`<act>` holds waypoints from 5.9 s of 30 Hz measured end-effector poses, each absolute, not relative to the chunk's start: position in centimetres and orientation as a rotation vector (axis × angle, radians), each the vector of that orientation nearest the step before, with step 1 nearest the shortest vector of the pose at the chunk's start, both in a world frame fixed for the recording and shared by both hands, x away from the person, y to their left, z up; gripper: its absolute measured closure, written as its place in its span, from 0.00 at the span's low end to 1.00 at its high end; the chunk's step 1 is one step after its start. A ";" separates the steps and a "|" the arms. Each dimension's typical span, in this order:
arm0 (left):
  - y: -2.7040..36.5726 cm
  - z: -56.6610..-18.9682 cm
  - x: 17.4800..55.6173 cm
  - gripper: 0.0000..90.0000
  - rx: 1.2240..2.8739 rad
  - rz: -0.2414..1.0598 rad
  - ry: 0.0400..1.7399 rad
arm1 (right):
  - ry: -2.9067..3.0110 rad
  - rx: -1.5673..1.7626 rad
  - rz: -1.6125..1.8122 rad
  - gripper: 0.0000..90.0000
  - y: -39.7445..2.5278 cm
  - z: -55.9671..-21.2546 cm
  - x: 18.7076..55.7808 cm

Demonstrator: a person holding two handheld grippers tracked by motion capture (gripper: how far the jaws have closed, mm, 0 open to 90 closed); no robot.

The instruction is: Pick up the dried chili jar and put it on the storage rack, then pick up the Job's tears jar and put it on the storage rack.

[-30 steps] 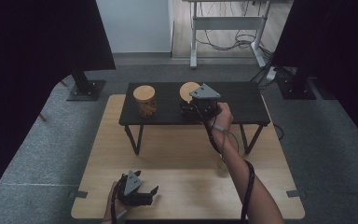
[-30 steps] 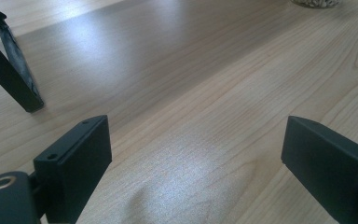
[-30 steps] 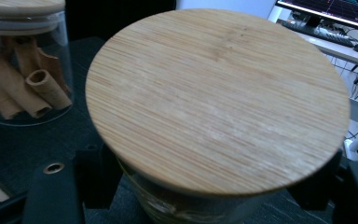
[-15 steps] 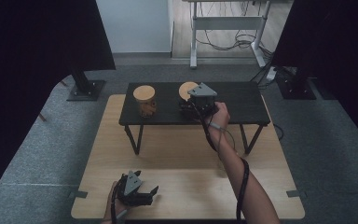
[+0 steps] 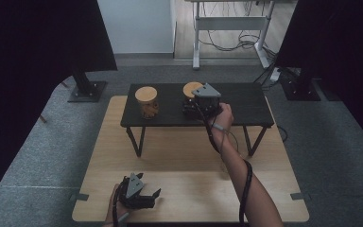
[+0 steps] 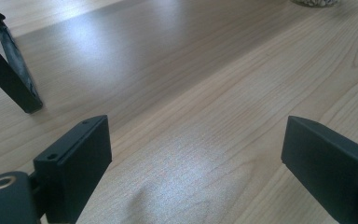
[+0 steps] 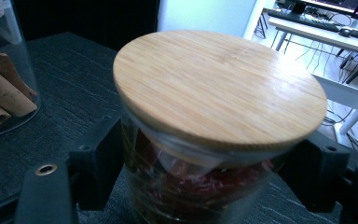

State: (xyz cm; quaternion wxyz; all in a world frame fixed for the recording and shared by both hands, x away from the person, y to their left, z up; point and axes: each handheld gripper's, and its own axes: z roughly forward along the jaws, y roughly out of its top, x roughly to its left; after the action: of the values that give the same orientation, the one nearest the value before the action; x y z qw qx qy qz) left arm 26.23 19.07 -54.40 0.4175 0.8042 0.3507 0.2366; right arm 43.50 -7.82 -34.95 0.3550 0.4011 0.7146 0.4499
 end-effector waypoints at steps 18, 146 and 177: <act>19.1 -54.3 26.2 0.09 2.015 0.597 0.880 | 1.842 1.042 1.164 0.19 -8.1 -35.4 43.4; 19.2 -54.7 26.6 0.08 2.028 0.614 0.913 | 1.929 1.124 1.372 0.02 -23.5 -52.2 25.2; 19.1 -54.7 26.6 0.08 2.035 0.617 0.903 | 1.963 1.176 1.252 0.03 -23.7 -54.4 28.2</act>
State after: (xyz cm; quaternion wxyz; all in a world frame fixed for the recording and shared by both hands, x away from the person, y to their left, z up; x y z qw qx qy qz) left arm 26.55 19.08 -54.69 0.4037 0.8059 0.3576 0.2444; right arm 28.24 -23.69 -54.35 0.2636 0.4348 0.7259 0.4631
